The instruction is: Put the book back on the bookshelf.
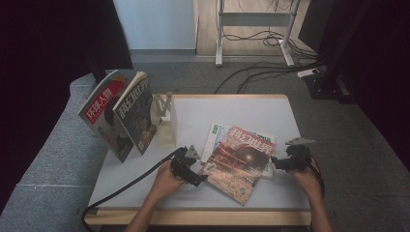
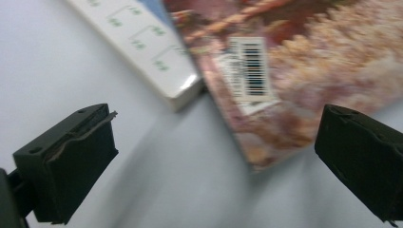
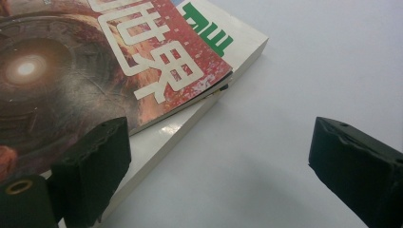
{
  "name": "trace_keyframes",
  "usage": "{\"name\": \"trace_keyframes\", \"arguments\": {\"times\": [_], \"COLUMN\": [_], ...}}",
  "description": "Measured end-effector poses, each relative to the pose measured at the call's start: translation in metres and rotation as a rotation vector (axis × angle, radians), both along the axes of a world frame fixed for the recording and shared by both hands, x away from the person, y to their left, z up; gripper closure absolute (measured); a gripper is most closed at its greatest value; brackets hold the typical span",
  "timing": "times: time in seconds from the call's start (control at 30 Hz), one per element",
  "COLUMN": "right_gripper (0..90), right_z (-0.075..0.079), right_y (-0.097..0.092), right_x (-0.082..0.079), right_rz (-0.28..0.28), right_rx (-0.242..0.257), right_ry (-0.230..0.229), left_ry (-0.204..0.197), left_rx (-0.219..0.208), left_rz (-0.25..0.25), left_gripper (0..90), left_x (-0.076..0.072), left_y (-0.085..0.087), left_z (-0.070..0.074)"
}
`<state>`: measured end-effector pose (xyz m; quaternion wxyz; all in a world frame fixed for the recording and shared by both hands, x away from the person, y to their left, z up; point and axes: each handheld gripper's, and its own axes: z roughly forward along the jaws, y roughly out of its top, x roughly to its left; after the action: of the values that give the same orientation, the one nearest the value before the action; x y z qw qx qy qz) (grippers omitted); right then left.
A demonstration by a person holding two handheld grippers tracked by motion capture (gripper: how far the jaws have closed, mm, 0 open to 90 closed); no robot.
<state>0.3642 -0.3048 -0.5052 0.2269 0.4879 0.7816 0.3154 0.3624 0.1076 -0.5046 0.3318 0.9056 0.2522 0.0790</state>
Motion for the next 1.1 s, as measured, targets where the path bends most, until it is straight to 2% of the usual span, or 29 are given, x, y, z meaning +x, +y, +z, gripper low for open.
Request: {"name": "trace_keyframes", "arguments": {"times": [0.07, 0.13, 0.17, 0.23, 0.33, 0.53, 0.7, 0.97, 1.1], "right_gripper": [6.6, 6.6, 6.6, 6.6, 6.6, 6.6, 5.1, 1.4, 0.0], "right_z": [0.001, 0.001, 0.001, 0.001, 0.001, 0.001, 0.001, 0.003, 0.000], "right_y": [-0.001, -0.002, -0.003, -0.003, -0.001, 0.002, 0.003, 0.008, 0.013], "right_x": [-0.002, -0.002, -0.003, -0.003, -0.003, -0.004, -0.005, -0.006, -0.003], "right_rz": [0.000, 0.003, 0.005, 0.006, 0.011, 0.022, 0.029, 0.063, 0.086], "right_rx": [0.003, 0.002, 0.002, 0.004, 0.006, 0.014, 0.028, 0.074, 0.080], "right_ry": [-0.003, -0.003, -0.002, 0.000, 0.001, 0.007, 0.014, 0.020, 0.031], "left_ry": [0.025, 0.036, 0.043, 0.072, 0.083, 0.072, 0.022, 0.020, 0.018], "left_rx": [-0.039, -0.056, -0.061, -0.099, -0.121, -0.107, -0.055, -0.065, -0.068], "left_rz": [0.015, 0.041, 0.046, 0.055, 0.055, 0.054, 0.059, 0.073, 0.077], "left_gripper": [0.0, 0.0, 0.0, 0.0, 0.0, 0.0, 0.0, 0.0, 0.0], "left_x": [0.006, 0.009, 0.011, 0.014, 0.014, 0.013, 0.009, 0.007, 0.007], "left_y": [0.007, 0.014, 0.018, 0.023, 0.026, 0.024, 0.019, 0.020, 0.020], "left_z": [-0.001, -0.005, -0.007, -0.010, -0.013, -0.018, -0.022, -0.023, -0.023]}}
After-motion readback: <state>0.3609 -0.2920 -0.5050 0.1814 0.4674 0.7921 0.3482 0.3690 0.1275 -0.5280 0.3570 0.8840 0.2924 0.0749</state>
